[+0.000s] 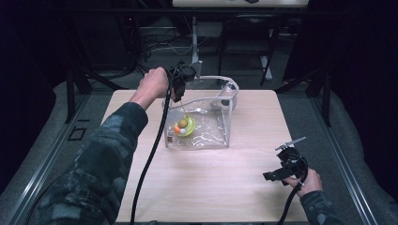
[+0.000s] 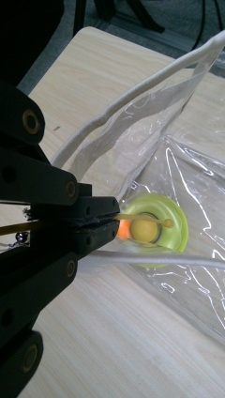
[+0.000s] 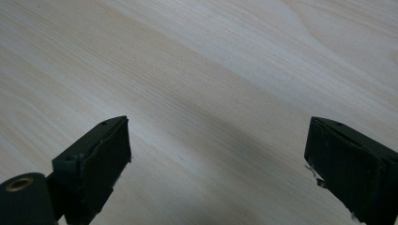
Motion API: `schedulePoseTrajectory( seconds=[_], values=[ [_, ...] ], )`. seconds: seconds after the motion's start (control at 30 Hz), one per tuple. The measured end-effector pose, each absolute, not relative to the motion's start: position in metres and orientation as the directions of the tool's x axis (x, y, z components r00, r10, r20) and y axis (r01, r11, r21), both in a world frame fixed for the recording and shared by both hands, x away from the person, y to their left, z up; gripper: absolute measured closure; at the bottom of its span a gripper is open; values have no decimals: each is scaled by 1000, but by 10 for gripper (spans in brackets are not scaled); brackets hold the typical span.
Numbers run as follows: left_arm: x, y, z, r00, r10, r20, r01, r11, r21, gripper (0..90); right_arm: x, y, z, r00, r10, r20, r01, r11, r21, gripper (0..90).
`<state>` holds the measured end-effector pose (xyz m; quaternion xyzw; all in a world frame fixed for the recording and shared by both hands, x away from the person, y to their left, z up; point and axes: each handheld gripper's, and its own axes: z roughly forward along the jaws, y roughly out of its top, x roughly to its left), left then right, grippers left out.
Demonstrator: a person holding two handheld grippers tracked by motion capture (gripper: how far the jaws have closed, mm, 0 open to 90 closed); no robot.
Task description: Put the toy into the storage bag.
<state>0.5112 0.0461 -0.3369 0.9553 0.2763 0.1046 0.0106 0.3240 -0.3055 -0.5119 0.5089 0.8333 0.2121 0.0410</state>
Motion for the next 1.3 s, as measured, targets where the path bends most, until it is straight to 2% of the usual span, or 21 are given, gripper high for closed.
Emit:
schedulePoseTrajectory(
  seconds=[0.3,0.43,0.53,0.63,0.8,0.93,1.3],
  values=[
    [509,55,-326,813,548,196,531,-837,133,811,324,-305,-512,-475,866,155,833,386,396,69],
    [505,63,-319,801,568,190,537,-821,194,767,324,-305,-512,-476,868,144,832,391,394,69],
    [500,68,-313,789,582,194,536,-808,245,646,323,-305,-512,-474,867,153,831,383,404,69],
    [494,74,-305,768,602,218,536,-791,296,452,323,-305,-511,-471,869,152,833,382,399,69],
    [482,91,-292,736,642,213,542,-748,383,250,323,-305,-511,-472,870,138,831,388,398,69],
    [470,105,-288,718,666,204,541,-718,439,162,323,-305,-511,-471,871,138,832,387,397,69],
    [431,141,-304,668,718,197,537,-648,541,48,323,-304,-511,-472,871,134,832,390,395,69]
  ],
)
